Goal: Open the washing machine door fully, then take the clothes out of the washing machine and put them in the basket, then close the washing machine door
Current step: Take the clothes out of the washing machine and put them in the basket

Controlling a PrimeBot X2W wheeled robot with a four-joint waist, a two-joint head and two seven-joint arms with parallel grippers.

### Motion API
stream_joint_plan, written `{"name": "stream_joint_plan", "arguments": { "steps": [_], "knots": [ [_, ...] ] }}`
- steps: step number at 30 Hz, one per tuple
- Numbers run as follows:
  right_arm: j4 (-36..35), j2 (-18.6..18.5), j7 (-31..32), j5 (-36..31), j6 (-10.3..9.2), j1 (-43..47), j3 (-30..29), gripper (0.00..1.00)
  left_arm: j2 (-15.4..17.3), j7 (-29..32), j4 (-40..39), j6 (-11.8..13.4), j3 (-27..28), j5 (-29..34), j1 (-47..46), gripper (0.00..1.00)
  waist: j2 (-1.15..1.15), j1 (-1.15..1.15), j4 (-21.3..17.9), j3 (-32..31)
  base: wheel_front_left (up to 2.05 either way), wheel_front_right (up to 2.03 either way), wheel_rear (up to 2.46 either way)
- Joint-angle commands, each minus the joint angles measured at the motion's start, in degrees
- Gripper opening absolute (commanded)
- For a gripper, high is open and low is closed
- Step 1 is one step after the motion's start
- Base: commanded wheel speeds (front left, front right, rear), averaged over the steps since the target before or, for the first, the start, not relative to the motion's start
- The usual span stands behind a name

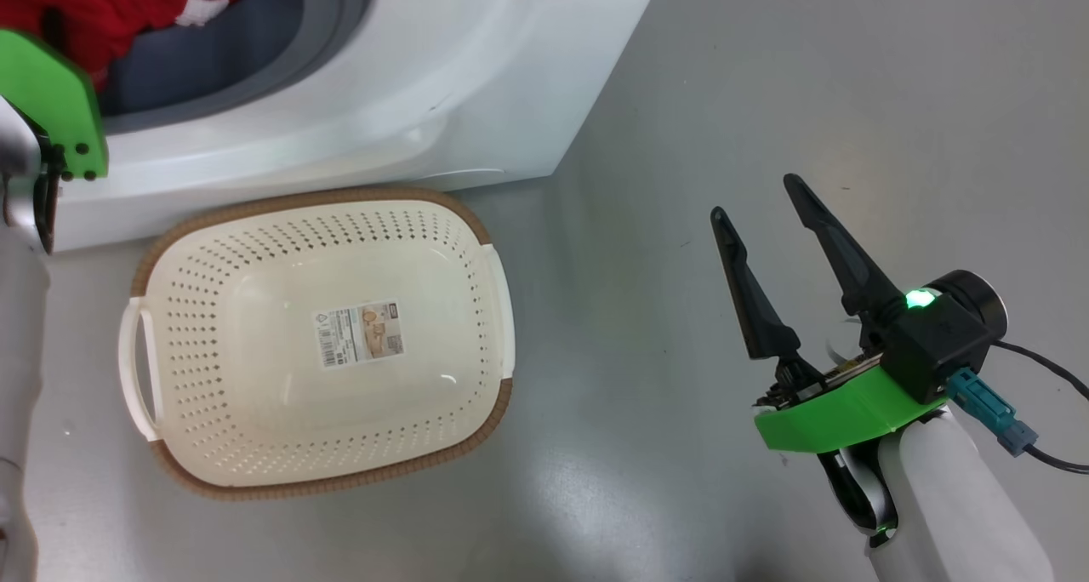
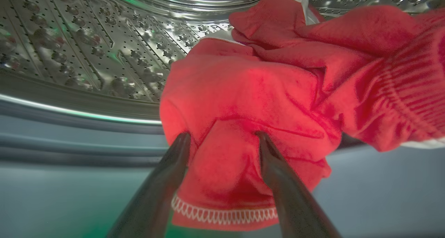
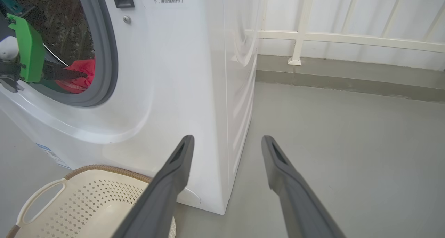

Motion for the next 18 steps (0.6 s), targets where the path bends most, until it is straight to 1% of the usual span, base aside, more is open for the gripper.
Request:
{"name": "stream_joint_plan", "arguments": {
  "steps": [1, 2, 3, 4, 5, 6, 7, 12, 18],
  "knots": [
    [-1.11, 0.11, -0.36, 0.53, 0.36, -0.23, 1.13, 1.00, 3.16, 0.10, -0.67, 0.51, 0.61, 0.58, -1.07, 1.00, 0.00, 0.00, -0.24, 0.22, 0.00, 0.00, 0.00],
    [-1.10, 0.11, -0.36, 0.66, 0.36, -0.28, 1.16, 1.00, 3.23, 0.39, -0.40, 0.54, 0.56, 0.51, -1.18, 0.97, 0.00, 0.00, -0.33, 0.35, 0.00, 0.00, 0.00],
    [-1.07, 0.11, -0.36, 0.79, 0.36, -0.35, 1.21, 1.00, 3.41, 0.65, -0.12, 0.38, 0.54, 0.39, -1.30, 0.50, 0.00, 0.00, -0.43, 0.48, 0.00, 0.00, 0.00],
    [-1.06, 0.11, -0.36, 0.92, 0.36, -0.43, 1.27, 1.00, 3.54, 0.88, 0.18, 0.29, 0.54, 0.25, -1.37, 0.45, 0.00, 0.00, -0.51, 0.60, 0.00, 0.00, 0.00],
    [-1.06, 0.11, -0.36, 1.01, 0.36, -0.50, 1.32, 1.00, 3.50, 1.05, 0.42, 0.37, 0.46, 0.19, -1.35, 0.36, 0.00, 0.00, -0.56, 0.67, 0.00, 0.00, 0.00],
    [-1.06, 0.11, -0.36, 1.10, 0.36, -0.56, 1.38, 1.00, 3.45, 1.19, 0.62, 0.33, 0.49, 0.00, -1.33, 0.16, 0.00, 0.00, -0.64, 0.77, 0.00, 0.00, 0.00],
    [-1.05, 0.11, -0.36, 1.18, 0.36, -0.64, 1.45, 1.00, 3.41, 1.44, 0.84, 0.25, 0.47, -0.15, -1.25, 0.00, 0.00, 0.00, -0.72, 0.88, 0.00, 0.00, 0.00],
    [-0.88, 0.11, -0.36, 1.51, 0.36, -1.04, 1.30, 1.00, 4.17, -0.66, 0.67, -0.83, 0.65, -1.15, -0.93, 0.00, 0.00, 0.00, -0.76, 1.41, 0.00, 0.00, 0.00],
    [-0.40, 0.11, -0.36, 1.36, 0.36, -1.10, 1.15, 1.00, 3.85, -6.41, -0.82, -0.90, 1.34, -2.51, 0.31, 0.00, 0.00, 0.00, -0.23, 0.92, 0.00, 0.00, 0.00]
  ]
}}
